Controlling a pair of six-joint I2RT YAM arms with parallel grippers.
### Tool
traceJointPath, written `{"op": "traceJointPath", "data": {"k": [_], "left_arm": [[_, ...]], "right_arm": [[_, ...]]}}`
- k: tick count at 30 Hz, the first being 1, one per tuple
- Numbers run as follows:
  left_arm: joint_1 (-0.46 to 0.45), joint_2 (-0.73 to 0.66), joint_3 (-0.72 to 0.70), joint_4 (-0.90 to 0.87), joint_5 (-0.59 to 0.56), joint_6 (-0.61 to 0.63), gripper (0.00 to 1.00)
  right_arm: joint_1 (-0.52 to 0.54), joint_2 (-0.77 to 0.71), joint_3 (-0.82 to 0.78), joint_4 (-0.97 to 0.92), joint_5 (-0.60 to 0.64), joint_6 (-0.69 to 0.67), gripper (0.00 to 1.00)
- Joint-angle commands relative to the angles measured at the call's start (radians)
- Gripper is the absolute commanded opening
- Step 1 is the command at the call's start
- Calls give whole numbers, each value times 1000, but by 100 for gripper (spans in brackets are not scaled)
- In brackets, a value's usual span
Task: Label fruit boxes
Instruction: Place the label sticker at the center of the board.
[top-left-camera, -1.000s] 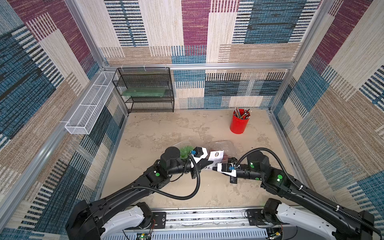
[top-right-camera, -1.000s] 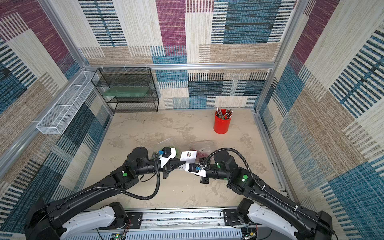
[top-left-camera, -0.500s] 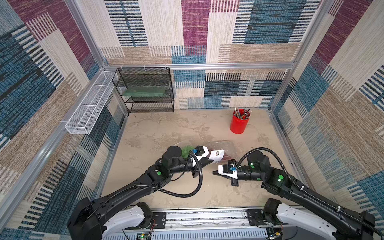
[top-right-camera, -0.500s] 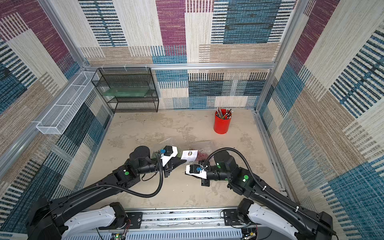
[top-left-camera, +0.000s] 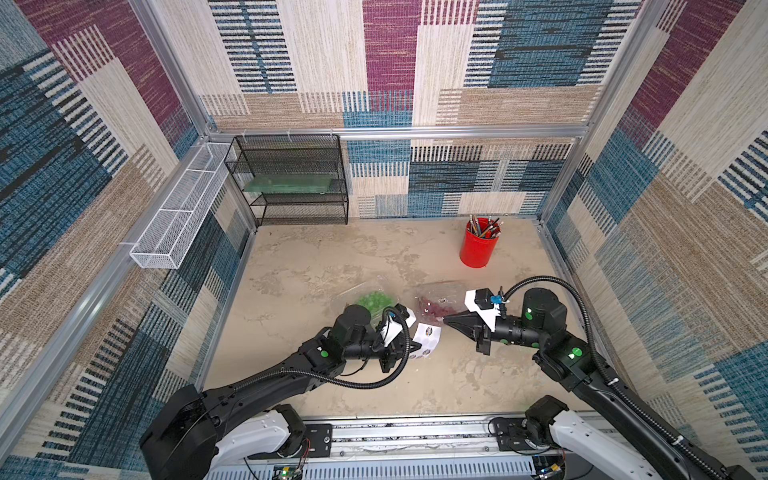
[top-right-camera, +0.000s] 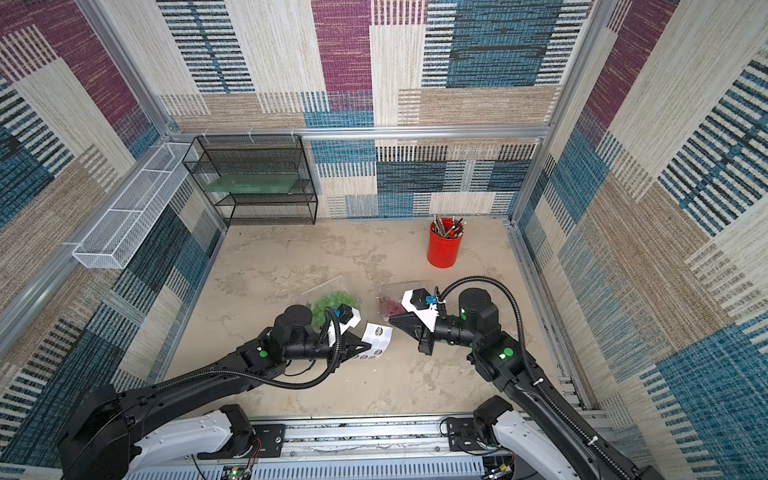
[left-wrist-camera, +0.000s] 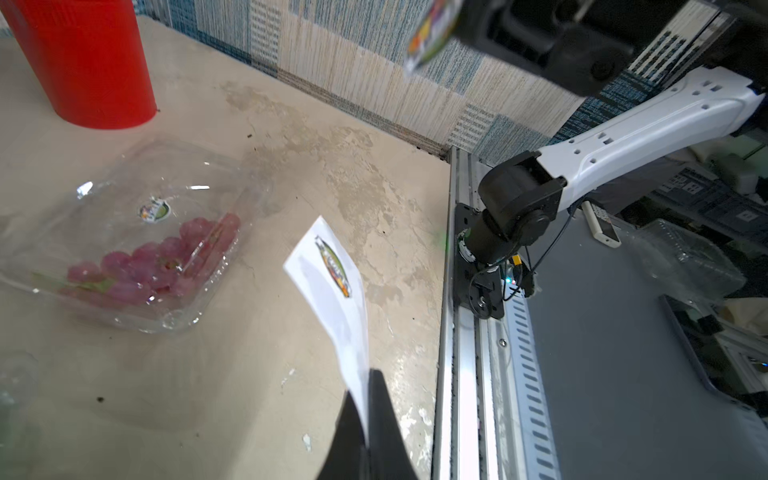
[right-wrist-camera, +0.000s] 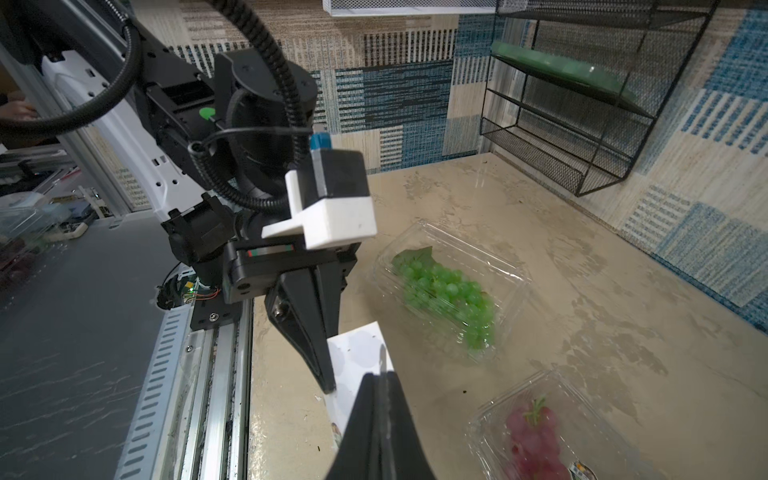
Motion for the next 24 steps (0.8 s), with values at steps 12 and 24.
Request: {"op": "traceJointPath", "data": {"k": [12,24], "left_arm": [[-9,218,19,-13,95,-188,3],[-9,422,210,-267,-28,-108,4]], "right_arm": [[-80,30,-1,60,-24,184,0],[-82,34,-13,52,-13,182,0]]}}
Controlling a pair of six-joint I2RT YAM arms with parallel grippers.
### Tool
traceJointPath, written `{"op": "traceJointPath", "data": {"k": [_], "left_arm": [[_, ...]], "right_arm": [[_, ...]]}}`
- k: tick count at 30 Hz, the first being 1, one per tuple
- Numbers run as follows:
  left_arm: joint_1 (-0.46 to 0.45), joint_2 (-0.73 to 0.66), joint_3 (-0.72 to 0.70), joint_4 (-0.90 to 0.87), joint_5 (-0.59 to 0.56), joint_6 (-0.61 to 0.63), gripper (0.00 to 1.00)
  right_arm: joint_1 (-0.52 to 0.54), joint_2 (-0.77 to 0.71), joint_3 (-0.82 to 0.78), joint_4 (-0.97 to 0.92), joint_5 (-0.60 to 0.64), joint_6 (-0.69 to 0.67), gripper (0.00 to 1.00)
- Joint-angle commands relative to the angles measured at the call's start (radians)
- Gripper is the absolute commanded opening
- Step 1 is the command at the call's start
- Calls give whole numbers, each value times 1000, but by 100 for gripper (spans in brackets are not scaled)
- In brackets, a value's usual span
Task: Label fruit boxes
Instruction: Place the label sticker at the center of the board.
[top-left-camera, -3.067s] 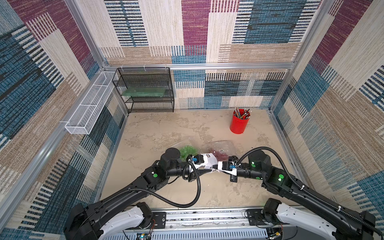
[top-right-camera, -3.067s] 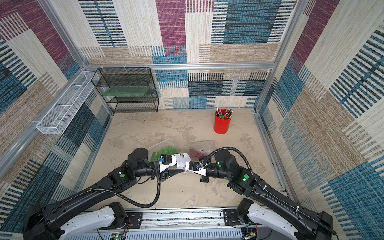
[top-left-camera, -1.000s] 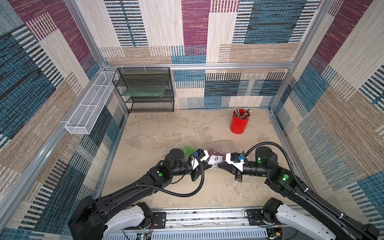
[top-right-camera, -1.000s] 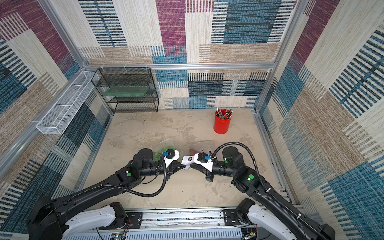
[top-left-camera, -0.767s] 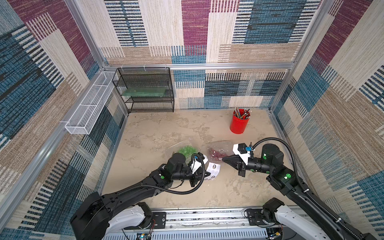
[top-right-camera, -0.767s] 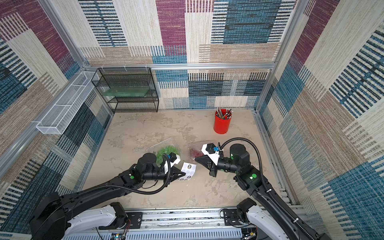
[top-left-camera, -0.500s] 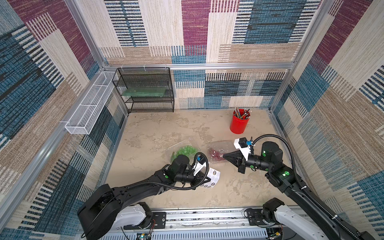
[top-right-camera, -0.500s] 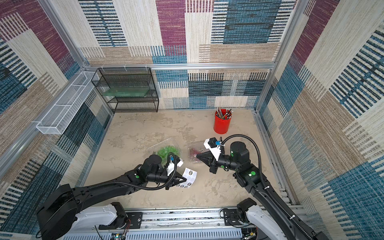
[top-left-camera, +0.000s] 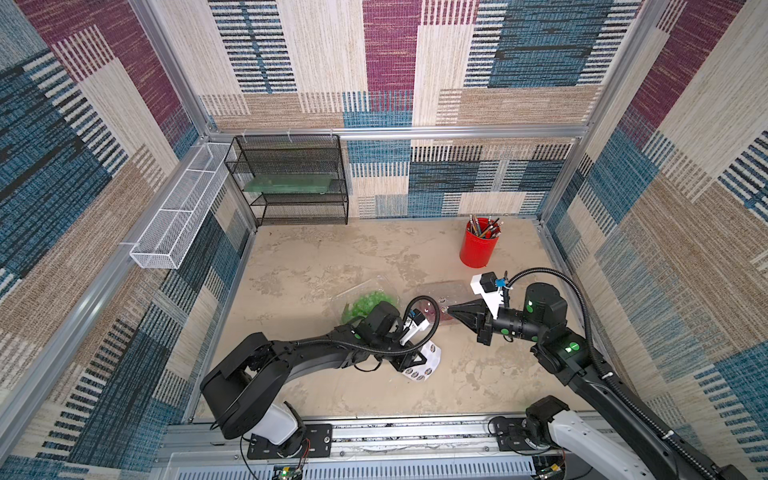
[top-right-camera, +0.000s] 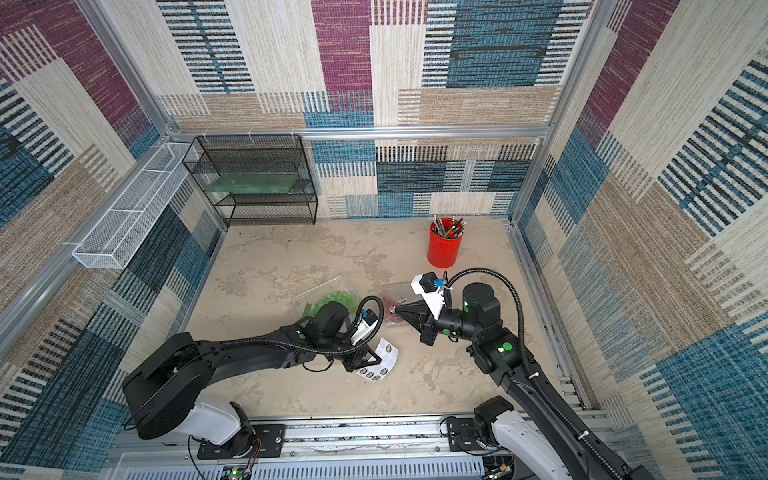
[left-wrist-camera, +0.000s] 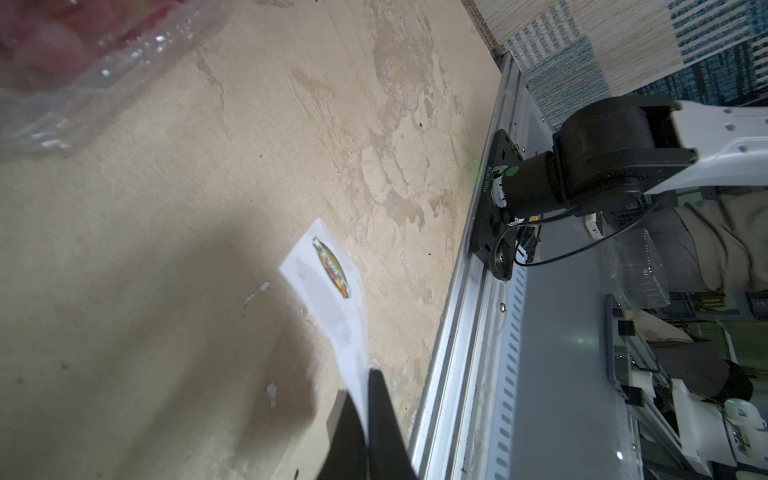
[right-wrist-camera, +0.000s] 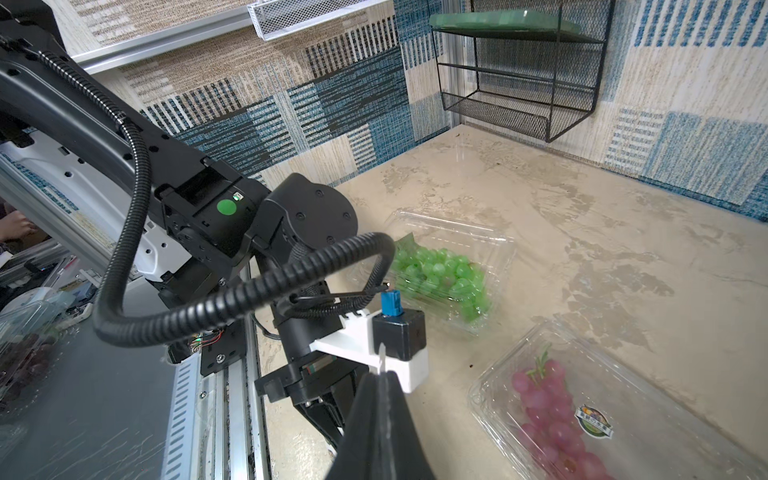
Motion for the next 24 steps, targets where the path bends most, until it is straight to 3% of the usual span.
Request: {"op": "traceJointPath", "data": {"k": [1,6,13,24], "left_arm": [[0,23,44,-111,-110,43,5],[1,72,120,-209,-209,87,12],[0,97,191,-300,-333,122,32],[1,-27,191,-308,-414,131,47]], "right_arm": [[0,0,-4,20,-3,2,0],[0,-2,-10,8,38,4,0],[-9,3,-14,-23,111,9,0],[-12,21,-14,-33,145,40,0]]}}
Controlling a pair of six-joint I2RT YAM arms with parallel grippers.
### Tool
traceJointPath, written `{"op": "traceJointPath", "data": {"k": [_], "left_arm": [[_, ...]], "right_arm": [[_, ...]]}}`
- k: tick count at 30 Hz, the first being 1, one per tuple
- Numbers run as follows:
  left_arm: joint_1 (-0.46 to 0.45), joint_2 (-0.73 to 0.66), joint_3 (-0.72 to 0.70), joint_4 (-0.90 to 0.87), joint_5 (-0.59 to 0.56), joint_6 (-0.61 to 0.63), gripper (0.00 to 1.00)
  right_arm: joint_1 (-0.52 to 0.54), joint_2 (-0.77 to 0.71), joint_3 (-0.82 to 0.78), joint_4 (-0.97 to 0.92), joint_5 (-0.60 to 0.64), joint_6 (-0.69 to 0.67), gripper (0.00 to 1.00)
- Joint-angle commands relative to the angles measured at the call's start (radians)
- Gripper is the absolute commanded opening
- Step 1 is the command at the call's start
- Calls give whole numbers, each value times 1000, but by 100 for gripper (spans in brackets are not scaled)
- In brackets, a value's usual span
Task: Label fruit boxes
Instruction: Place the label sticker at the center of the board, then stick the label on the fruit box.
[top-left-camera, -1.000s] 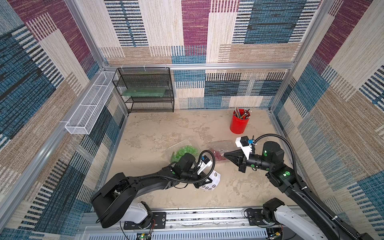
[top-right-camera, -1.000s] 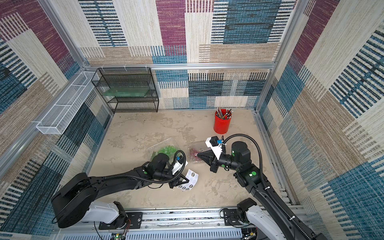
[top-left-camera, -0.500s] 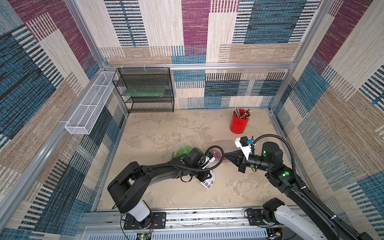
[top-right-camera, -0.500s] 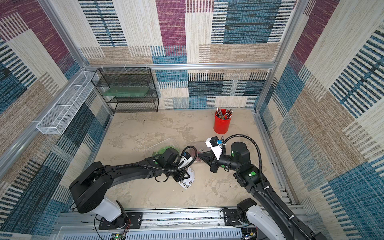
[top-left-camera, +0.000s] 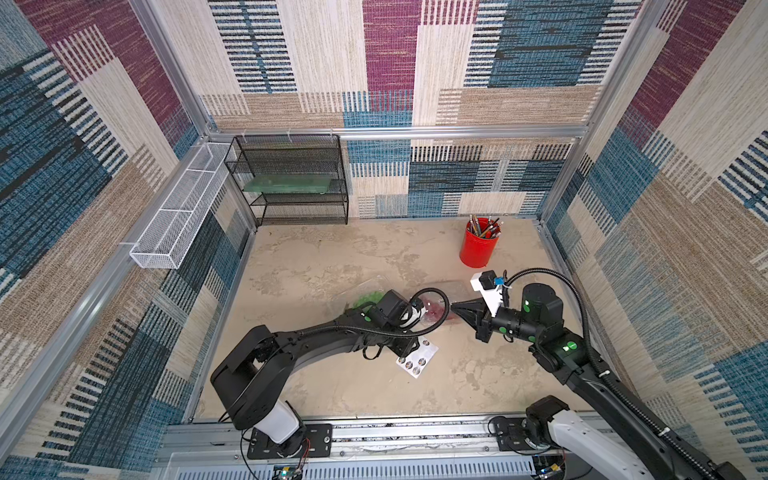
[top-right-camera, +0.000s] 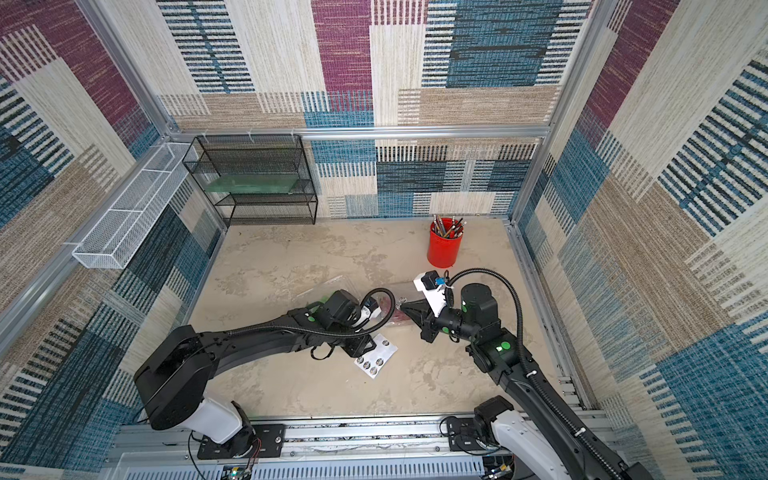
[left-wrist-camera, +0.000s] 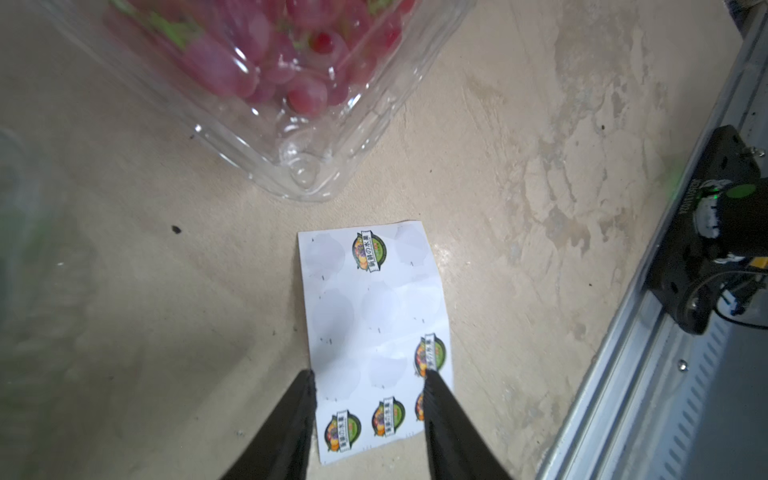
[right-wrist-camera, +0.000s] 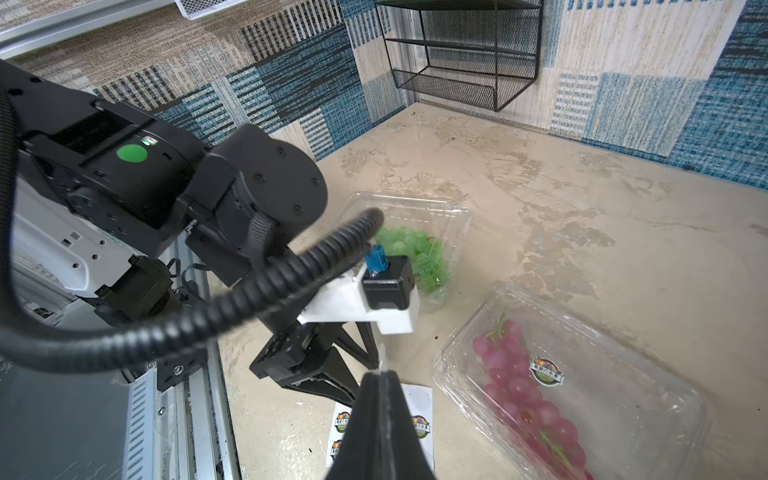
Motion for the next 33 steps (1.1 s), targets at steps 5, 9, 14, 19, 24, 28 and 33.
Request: {"op": "traceJointPath", "data": {"k": [5,9,14,19,24,28,33], "left_arm": [[6,-193,-18,1,-96,3,54],[36,-316,-41,-11,-194,-40,63],[128,-428,-90,-22,-236,-96,68],[293,-467,-125,-45,-157,-179,69],[398,-468,-147,-47,-99,-227,69],[458,-466,-171,-5,-50,-264,66],[522,-457,-185,34,-2,-302,62]], "right_arm": [[2,29,4,28,27,79,0],[6,69,8,72,19,165,0],[36,169,57,88,3,275,0],[122,299,139,103,65,382,0],[227,398,167,225,195,543,0],[281,472,162,356,299,688,0],[327,586,179,477,377,793,0]]}}
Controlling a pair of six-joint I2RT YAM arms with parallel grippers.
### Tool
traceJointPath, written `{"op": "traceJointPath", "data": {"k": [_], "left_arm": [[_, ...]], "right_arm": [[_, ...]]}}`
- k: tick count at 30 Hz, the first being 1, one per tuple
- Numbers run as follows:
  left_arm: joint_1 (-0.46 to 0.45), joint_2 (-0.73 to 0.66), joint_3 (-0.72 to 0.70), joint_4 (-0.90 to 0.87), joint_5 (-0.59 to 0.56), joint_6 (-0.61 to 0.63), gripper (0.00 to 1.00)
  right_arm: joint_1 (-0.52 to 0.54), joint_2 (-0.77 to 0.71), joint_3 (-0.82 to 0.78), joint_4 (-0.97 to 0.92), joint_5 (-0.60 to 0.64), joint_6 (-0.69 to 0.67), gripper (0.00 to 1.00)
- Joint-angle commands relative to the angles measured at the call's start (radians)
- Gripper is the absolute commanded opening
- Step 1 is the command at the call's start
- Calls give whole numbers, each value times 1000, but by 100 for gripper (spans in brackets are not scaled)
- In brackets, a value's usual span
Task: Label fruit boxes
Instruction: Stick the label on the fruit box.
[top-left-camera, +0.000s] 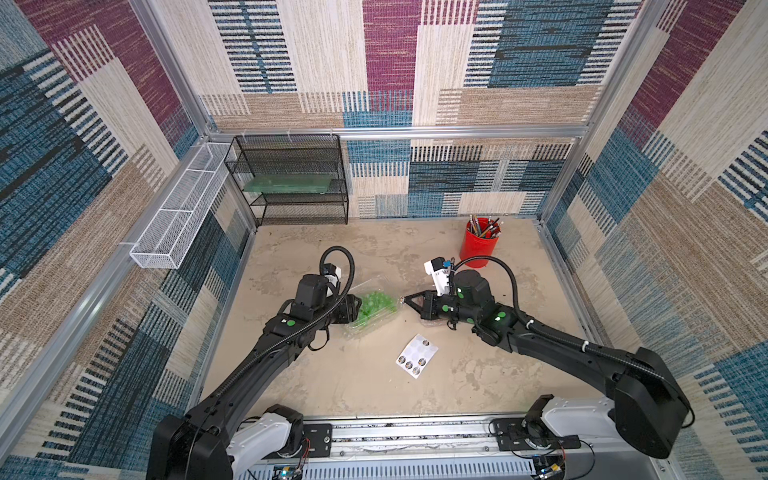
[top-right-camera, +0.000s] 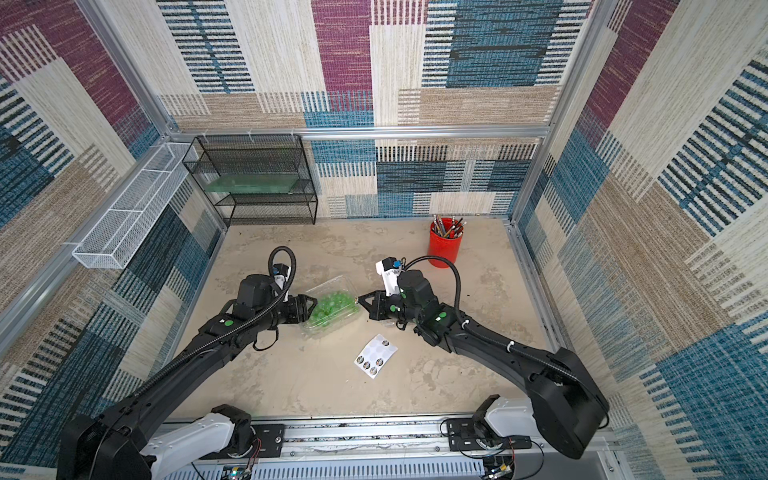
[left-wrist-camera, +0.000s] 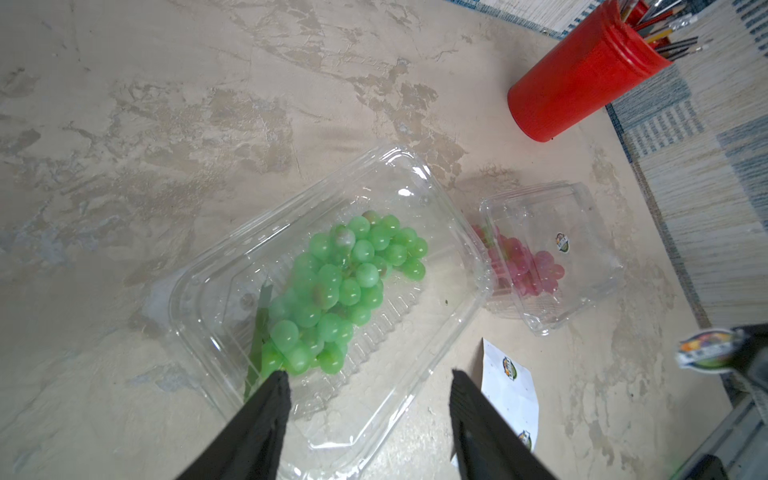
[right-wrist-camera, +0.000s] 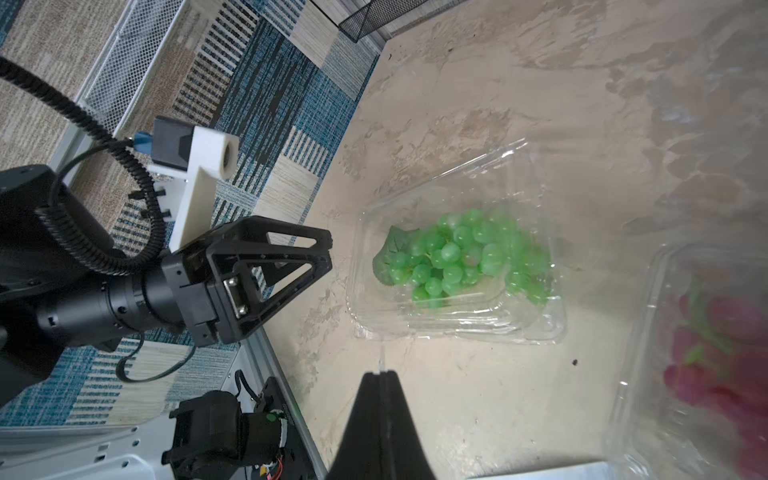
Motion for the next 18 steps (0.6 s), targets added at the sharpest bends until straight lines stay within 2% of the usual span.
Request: {"op": "traceJointPath", "data": {"k": [1,5,11,18], "left_arm": [[34,6,-4,53,63,-60,61],[80,8,-9,91,112,-77,57],[134,27,-19,146,195,-100,58],[151,47,-15,159,204,-87,57]], "right_arm": [[18,60,22,164,98,120,0],[39,163,70,222,102,155,0],[53,318,165,269,73,174,0],[65,454,266,296,61,191,0]]}}
